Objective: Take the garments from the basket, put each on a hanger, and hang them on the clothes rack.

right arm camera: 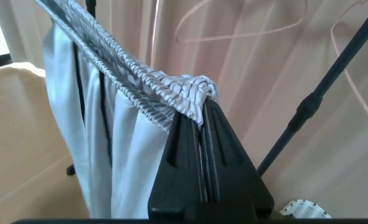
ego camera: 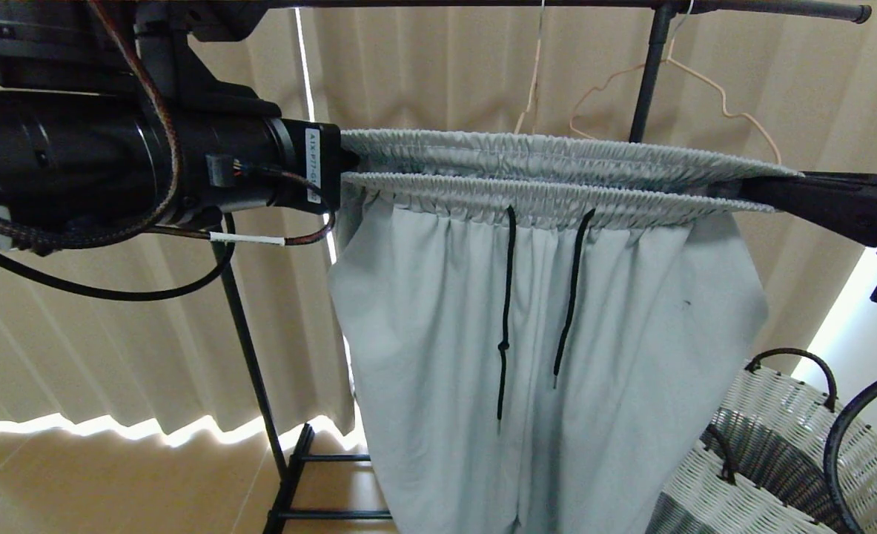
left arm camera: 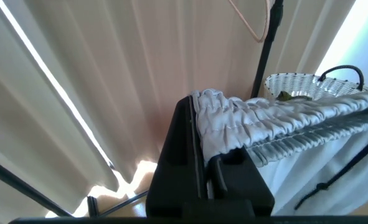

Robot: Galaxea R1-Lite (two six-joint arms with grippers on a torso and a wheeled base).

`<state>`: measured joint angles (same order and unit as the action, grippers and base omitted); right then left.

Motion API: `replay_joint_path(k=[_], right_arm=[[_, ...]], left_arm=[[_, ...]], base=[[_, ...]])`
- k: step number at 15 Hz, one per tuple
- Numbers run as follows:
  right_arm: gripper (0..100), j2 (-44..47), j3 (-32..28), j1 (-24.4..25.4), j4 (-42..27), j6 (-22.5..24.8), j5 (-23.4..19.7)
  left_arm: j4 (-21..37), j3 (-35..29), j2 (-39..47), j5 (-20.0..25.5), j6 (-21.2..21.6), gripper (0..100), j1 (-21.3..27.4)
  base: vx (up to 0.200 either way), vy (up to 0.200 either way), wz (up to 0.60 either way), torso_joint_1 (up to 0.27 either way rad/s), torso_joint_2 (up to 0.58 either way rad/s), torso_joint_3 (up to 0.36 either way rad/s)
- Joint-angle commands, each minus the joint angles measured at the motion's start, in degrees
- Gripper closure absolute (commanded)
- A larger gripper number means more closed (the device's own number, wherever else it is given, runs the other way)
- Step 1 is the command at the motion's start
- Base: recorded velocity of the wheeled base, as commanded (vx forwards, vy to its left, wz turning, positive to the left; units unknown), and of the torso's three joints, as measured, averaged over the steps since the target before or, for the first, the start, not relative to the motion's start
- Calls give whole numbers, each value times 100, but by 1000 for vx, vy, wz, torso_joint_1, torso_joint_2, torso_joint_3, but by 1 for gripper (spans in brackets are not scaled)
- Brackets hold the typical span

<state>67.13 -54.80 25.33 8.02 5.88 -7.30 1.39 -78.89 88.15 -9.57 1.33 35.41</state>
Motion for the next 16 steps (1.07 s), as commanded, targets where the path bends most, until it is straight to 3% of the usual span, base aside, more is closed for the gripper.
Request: replay_joint_path(k=[1,4,11,12,16], right_arm=[[100,98,-13,7,15,1,1],[100,107,-128,7,15,1,-8],[100,204,-233,7,-55,10,-34],[0,195,-216,7,-46,10,-43],[0,98,-66,7,94,10,-34]], left_arm=[[-7,93,-175,-1,8,100,9],[-7,383,-659,25,34,100,141],[-227,620,-799,34,34,100,150],[-227,620,-799,34,34,100,150],[-227,646,-755,25,69,100,97]], base=[[0,0,0,0,0,0],[0,0,0,0,0,0],[0,0,0,0,0,0],[0,0,0,0,0,0],[0,0,0,0,0,0]])
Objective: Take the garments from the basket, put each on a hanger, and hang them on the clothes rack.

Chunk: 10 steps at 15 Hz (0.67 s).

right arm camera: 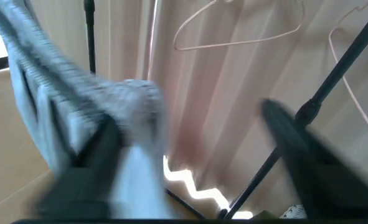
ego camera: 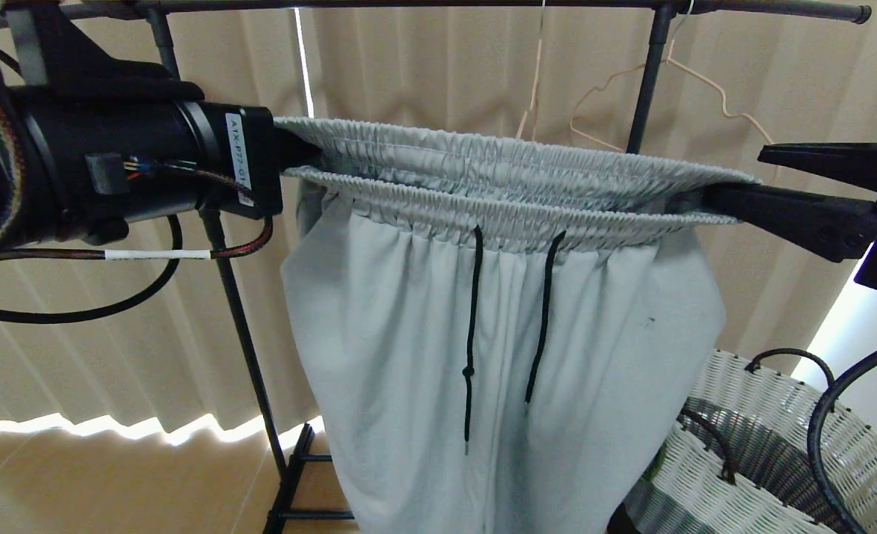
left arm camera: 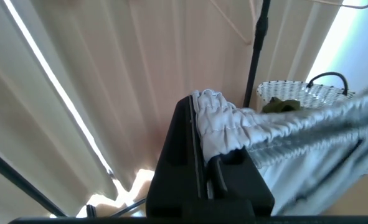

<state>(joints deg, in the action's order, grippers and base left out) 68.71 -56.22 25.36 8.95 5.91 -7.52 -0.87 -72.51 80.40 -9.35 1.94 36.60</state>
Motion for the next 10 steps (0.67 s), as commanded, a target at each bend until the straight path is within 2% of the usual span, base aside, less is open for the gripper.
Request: replay_joint_path(k=[1,3,5,7,10], right_arm=[[0,-165,164,22,-7,6,-30],[0,-323,358,171,2,77,-39],[0,-419,375,259,98,86,-223],[0,-446,393,259,450,94,-470],[0,-455,481,259,450,112,-478]], left_arm=[[-1,9,37,3,17,100,-21],[-1,53,64,-5,114,100,-118],[-116,246,125,-5,465,100,-337],[-599,510,213,-5,501,100,-390],[-748,545,292,-14,501,100,-469]], base=[[0,0,0,0,0,0],[0,0,0,0,0,0],[0,0,0,0,0,0],[0,0,0,0,0,0],[0,0,0,0,0,0]])
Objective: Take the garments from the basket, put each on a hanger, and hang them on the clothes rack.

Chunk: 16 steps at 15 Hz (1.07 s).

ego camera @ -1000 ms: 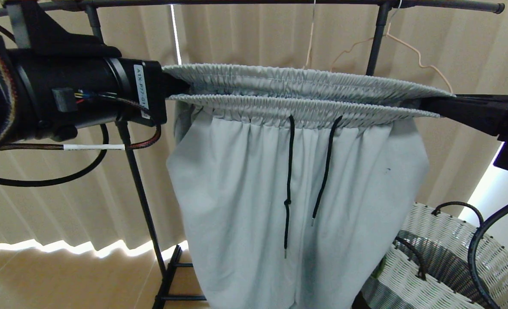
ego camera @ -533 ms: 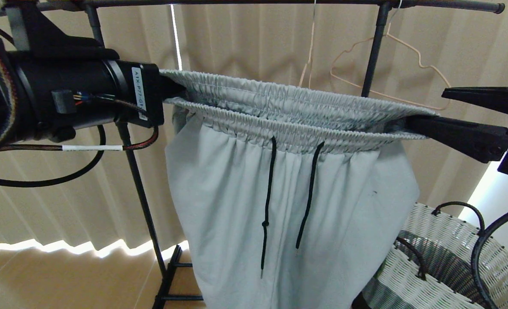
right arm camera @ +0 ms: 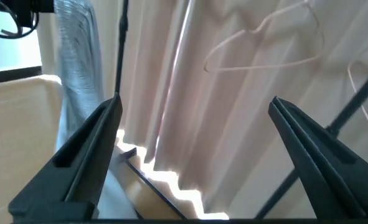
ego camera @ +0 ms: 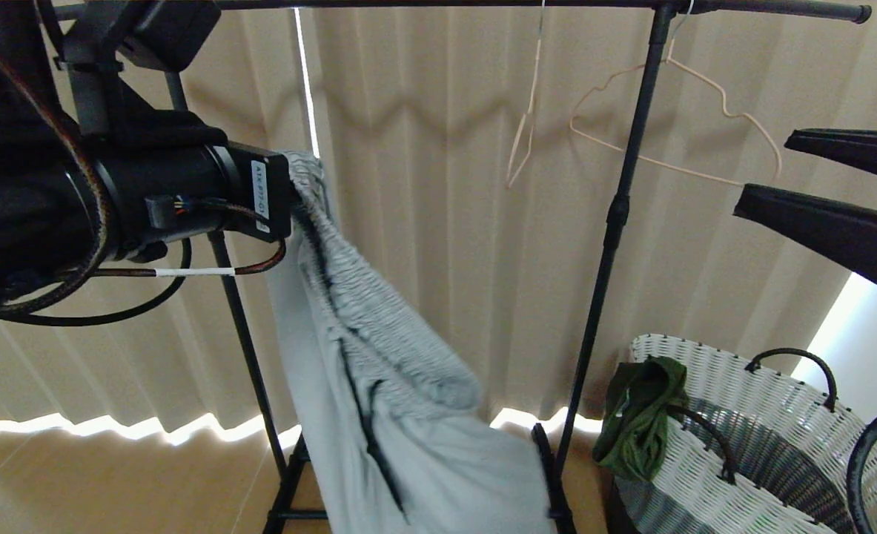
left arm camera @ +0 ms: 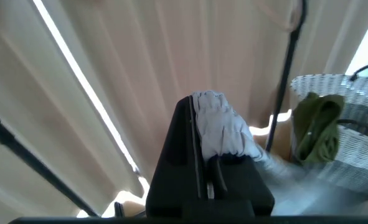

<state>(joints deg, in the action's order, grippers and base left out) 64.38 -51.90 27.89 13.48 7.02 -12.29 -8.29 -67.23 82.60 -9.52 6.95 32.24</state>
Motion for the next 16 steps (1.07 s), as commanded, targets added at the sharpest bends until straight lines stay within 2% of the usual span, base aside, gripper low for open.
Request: replay_joint_path(k=[1,3,5,7,9,10,11,12,13,16], right_arm=[[0,-13,101,6,5,10,-2],[0,-4,259,-38,-21,300,33],[0,-286,742,-548,14,1390,288],[0,-549,1041,-1110,-4,1671,332],[0,-672,1314,-1611,32,1926,359],[0,-751,1498,-1822,49,2189,499],[0,-910,1744,-2016,49,2409,965],[0,-1059,1946,-2051,58,2453,1492],[0,-1147,2069,-2051,58,2453,1756],[0,-1200,2149,-2095,67,2348,1765]], left_arm=[[-6,17,63,3,-1,100,-43],[20,61,-16,-6,-1,100,-201],[29,272,-500,91,-9,100,-579],[29,659,-860,196,-18,100,-799],[20,1081,-1282,293,-53,100,-772],[12,1291,-1458,469,-80,100,-772],[3,1502,-1607,697,-88,100,-807],[-6,1643,-1660,855,-132,100,-887],[-15,1687,-1642,978,-238,100,-966],[-199,1863,-1598,1049,-475,100,-966]], base=[[0,0,0,0,0,0],[0,0,0,0,0,0],[0,0,0,0,0,0],[0,0,0,0,0,0],[0,0,0,0,0,0],[0,0,0,0,0,0],[0,0,0,0,0,0],[0,0,0,0,0,0],[0,0,0,0,0,0],[0,0,0,0,0,0]])
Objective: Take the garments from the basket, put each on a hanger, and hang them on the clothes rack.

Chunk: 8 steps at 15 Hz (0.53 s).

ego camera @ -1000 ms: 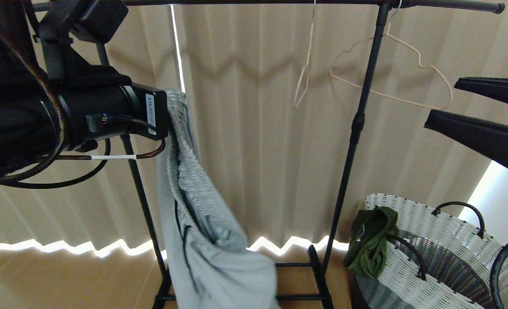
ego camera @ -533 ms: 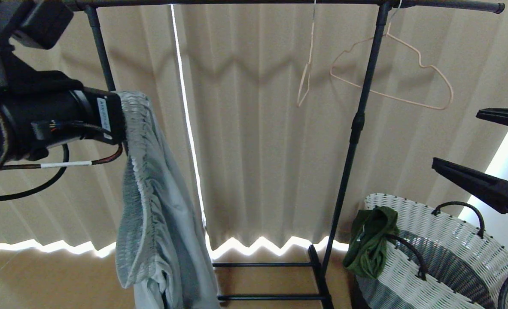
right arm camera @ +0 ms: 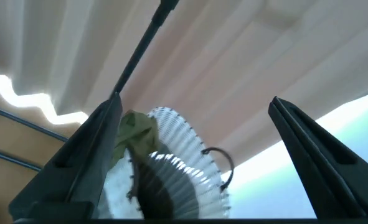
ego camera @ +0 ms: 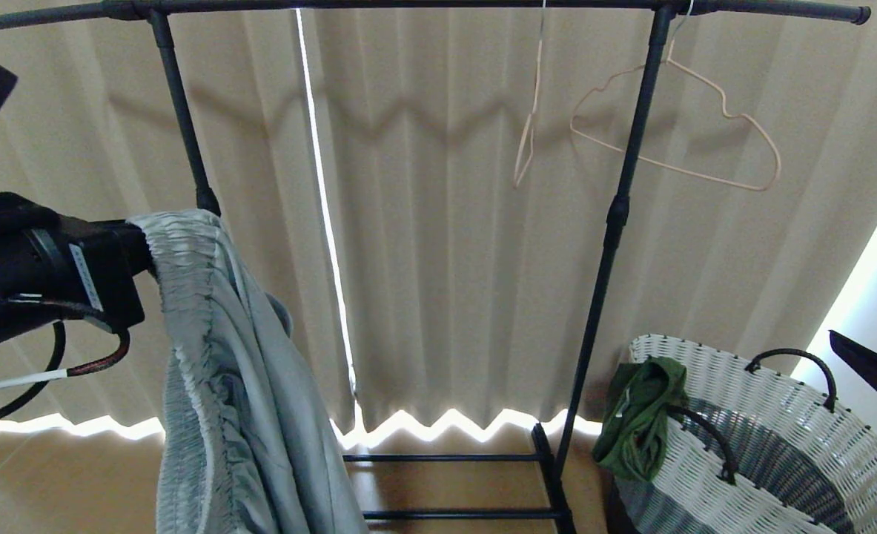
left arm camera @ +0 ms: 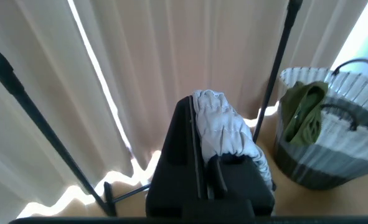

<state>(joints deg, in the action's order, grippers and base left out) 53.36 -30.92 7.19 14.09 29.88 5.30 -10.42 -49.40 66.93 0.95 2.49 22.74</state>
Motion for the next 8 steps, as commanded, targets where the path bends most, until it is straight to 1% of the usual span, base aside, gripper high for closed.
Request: replay_joint_path(k=[1,2,3,5,7,8], right_arm=[[0,-159,33,-16,-3,-360,-38],[0,-115,42,1,6,-632,-38],[0,-80,51,1,6,-755,-64],[0,43,24,10,15,-984,-363],[0,52,130,10,-3,-905,-346],[0,34,130,1,-3,-843,-346]], left_arm=[[-144,317,-83,2,-20,100,-59],[-162,466,-171,2,-11,100,-111],[-162,554,-294,2,-20,100,-138],[-171,791,-540,19,-20,100,-138],[-206,905,-523,19,-38,100,-164],[-311,1002,-505,19,-55,100,-191]], base=[[0,0,0,0,0,0],[0,0,0,0,0,0],[0,0,0,0,0,0],[0,0,0,0,0,0],[0,0,0,0,0,0],[0,0,0,0,0,0]])
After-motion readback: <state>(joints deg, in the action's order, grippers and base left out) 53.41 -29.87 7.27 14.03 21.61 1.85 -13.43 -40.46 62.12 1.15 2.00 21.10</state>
